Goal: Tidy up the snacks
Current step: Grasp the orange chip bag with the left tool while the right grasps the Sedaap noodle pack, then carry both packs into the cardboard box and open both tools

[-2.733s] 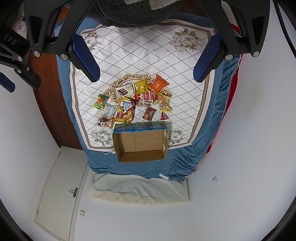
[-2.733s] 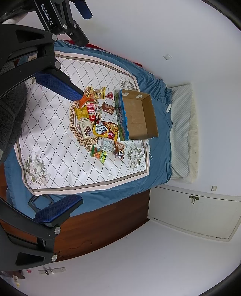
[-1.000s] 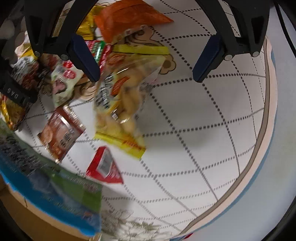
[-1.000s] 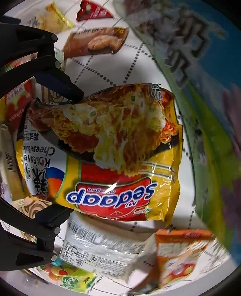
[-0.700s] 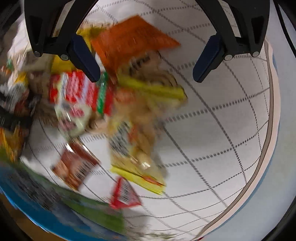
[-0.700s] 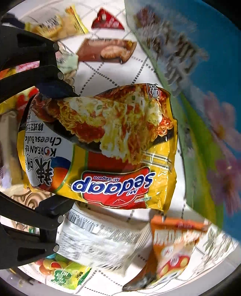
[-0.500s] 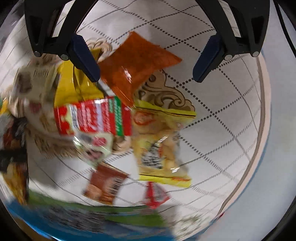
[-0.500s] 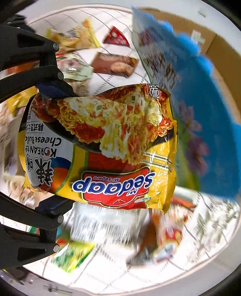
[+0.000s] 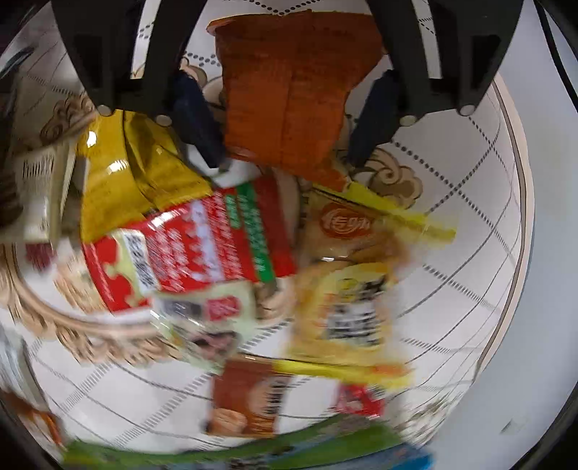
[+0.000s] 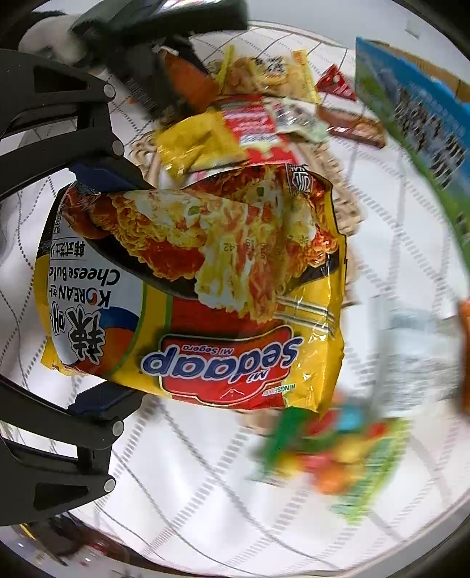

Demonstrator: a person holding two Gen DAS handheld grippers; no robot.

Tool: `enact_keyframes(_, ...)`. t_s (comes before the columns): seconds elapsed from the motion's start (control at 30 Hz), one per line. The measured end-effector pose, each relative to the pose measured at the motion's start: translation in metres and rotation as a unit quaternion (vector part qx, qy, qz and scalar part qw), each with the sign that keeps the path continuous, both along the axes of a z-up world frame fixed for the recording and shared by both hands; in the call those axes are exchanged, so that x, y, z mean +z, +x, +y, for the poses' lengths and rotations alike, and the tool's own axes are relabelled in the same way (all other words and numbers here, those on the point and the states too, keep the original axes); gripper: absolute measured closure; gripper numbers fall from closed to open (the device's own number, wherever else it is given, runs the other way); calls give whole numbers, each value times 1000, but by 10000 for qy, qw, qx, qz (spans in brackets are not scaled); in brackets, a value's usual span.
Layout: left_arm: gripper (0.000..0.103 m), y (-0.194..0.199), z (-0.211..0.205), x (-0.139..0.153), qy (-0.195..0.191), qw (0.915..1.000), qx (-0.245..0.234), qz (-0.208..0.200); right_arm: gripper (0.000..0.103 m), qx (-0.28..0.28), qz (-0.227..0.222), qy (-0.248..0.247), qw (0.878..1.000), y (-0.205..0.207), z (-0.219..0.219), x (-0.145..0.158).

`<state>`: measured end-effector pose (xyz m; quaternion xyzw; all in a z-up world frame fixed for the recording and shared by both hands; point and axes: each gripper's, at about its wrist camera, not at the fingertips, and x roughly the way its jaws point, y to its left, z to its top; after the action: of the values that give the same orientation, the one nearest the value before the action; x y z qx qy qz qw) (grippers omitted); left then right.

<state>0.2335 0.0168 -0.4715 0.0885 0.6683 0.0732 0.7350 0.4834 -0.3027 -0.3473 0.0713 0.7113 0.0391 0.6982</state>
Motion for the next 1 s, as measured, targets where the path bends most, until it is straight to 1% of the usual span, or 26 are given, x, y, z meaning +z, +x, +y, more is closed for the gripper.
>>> enact_keyframes(0.1,34,-2,18,6,-314,9983,491,-50,14,-164,94,-85,9998,-9,4,-18)
enact_keyframes(0.13,34,-3,20,6,-367,9978,543,-48,14,-231,118,-117,9996,-10,6,-24)
enact_keyframes(0.23,33,-8,15,2,-274,9990,363,5,9,-345,149,-176,9991,-10,12,-36)
enact_keyframes(0.27,33,0,27,-6,-235,9993,290,28,7,-379,164,-178,9990,-10,14,-39)
enact_keyframes(0.3,33,-3,24,-8,-154,9997,208,36,6,-392,159,-185,9989,-11,9,-37)
enact_keyframes(0.4,33,4,3,-20,-43,9999,105,-19,5,-392,97,-336,9986,-14,21,-47)
enact_keyframes(0.43,38,0,-13,-16,-37,9999,120,-75,5,-379,58,-398,9985,-15,28,-51)
enact_keyframes(0.5,42,-6,-18,-11,-34,9998,142,-138,7,-364,-45,-485,9982,-16,38,-53)
enact_keyframes(0.57,44,-15,-23,0,-80,9995,231,-186,14,-346,-159,-547,9978,-22,49,-55)
enact_keyframes(0.6,45,-17,-23,4,-103,9993,286,-202,15,-331,-191,-541,9978,-38,54,-56)
enact_keyframes(0.67,46,-25,-20,15,-196,9988,378,-228,15,-329,-219,-475,9981,-46,59,-51)
enact_keyframes(0.7,46,-30,-21,23,-290,9982,457,-257,15,-343,-210,-426,9983,-49,51,-43)
enact_keyframes(0.8,46,-44,-17,52,-531,9963,573,-363,15,-348,-264,-245,9987,-55,55,-23)
enact_keyframes(0.93,46,-46,-19,106,-1222,9873,832,-576,15,-208,-484,114,9985,-55,71,23)
enact_keyframes(0.97,46,-41,-16,127,-1414,9840,867,-644,15,-153,-540,213,9982,-52,73,37)
enact_keyframes(1.0,46,-24,-16,136,-1565,9812,879,-708,15,-90,-603,333,9976,-46,78,50)
